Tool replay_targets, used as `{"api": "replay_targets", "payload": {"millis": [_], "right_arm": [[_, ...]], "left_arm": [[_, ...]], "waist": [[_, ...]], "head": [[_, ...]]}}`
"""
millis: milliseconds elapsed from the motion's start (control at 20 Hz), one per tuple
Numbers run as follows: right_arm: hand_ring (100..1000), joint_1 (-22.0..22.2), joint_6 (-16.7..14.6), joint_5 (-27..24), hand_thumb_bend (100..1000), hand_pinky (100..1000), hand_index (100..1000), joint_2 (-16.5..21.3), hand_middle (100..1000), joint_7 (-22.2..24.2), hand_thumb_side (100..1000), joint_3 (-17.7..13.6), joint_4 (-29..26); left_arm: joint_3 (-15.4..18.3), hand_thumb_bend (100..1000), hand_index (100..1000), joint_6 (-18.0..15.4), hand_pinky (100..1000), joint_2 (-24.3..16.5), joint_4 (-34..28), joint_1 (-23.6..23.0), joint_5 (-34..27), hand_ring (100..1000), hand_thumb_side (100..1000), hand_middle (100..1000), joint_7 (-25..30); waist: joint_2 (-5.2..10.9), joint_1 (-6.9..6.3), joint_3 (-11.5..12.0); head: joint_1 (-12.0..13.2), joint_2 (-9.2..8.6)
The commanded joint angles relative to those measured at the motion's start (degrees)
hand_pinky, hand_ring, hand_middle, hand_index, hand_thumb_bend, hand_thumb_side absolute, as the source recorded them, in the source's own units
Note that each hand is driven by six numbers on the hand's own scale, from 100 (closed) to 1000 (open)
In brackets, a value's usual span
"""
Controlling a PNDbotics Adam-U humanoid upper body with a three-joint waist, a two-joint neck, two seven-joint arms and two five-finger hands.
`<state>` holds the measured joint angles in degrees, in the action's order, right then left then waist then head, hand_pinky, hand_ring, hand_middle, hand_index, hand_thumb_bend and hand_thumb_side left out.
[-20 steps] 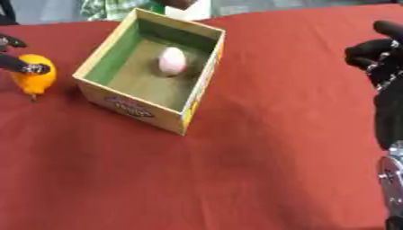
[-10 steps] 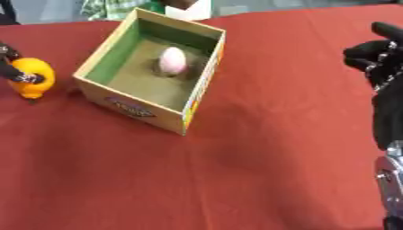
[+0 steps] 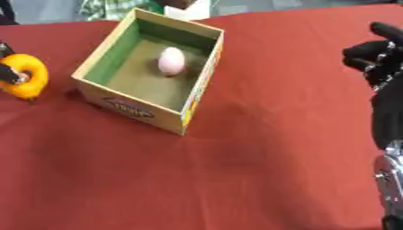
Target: Pick up objects on the table and place them in the box.
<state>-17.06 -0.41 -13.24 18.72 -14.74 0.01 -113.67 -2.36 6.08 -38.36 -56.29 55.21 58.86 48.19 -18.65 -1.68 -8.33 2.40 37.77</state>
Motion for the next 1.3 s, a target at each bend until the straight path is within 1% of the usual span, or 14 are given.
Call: {"api": "replay_targets", "payload": {"millis": [50,200,350,500,650,800,950,1000,1050,1300], "right_arm": [[673,-0.2,0.3,0.1,100,737,788,0.4,542,-0.2,958,-0.4,-0.9],[673,-0.2,0.4,0.1,100,737,786,0.3,540,-0.4,958,-0.4,-0.9],[673,-0.2,0.5,0.1,100,737,783,0.4,540,-0.5,957,-0.5,-0.9],[673,-0.3,0.5,0.0,100,737,783,0.6,539,-0.5,957,-0.4,-0.9],[673,-0.3,0.4,-0.1,100,737,782,0.7,540,-0.5,955,-0.4,-0.9],[673,-0.5,0.2,-0.2,100,736,782,1.1,540,-0.4,952,-0.4,-0.9],[674,-0.7,0.0,-0.4,100,736,781,1.6,540,-0.3,949,-0.3,-0.9],[674,-0.8,-0.1,-0.5,100,736,781,1.7,540,-0.2,949,-0.2,-0.9],[674,-0.9,-0.1,-0.6,100,736,781,1.8,541,-0.2,949,-0.2,-0.9],[675,-1.5,-0.2,-1.0,100,735,781,2.4,541,0.4,945,0.2,-0.9]], "left_arm": [[0.1,100,506,0.6,637,-1.3,-1.1,1.0,-2.2,667,197,587,-0.5],[0.3,100,508,1.5,608,-1.0,-1.6,1.2,-5.8,636,261,571,-1.5],[0.3,100,519,2.6,582,-0.9,-2.7,1.3,-10.6,610,268,558,-2.8],[-0.1,100,524,3.6,556,-1.1,-4.0,1.7,-13.6,572,285,522,-4.1],[-0.5,100,504,4.2,520,-1.2,-5.5,2.0,-14.9,529,316,489,-5.6],[-1.1,100,511,4.3,504,-1.0,-7.6,2.5,-15.6,508,339,470,-7.5],[-2.0,100,497,3.9,490,-0.3,-10.1,3.2,-16.3,498,356,459,-8.9],[-2.4,100,491,3.7,482,0.1,-11.3,3.6,-16.4,493,425,454,-9.3],[-2.9,100,485,3.6,475,0.6,-12.4,4.1,-16.6,489,375,449,-9.7],[-5.7,100,465,4.1,446,5.0,-18.3,7.1,-16.6,473,405,431,-11.2]], "waist": [[1.21,0.10,0.1],[1.25,0.11,0.2],[1.33,0.13,0.2],[1.51,0.10,0.2],[1.75,0.09,0.2],[2.03,0.10,0.1],[2.28,0.10,0.0],[2.38,0.09,-0.1],[2.46,0.08,-0.2],[2.85,0.08,-0.7]], "head": [[-0.2,-0.06],[-0.2,0.04],[-0.4,0.27],[-0.7,0.37],[-0.8,0.37],[-0.8,0.32],[-0.7,0.28],[-0.6,0.25],[-0.5,0.23],[0.2,0.16]]}}
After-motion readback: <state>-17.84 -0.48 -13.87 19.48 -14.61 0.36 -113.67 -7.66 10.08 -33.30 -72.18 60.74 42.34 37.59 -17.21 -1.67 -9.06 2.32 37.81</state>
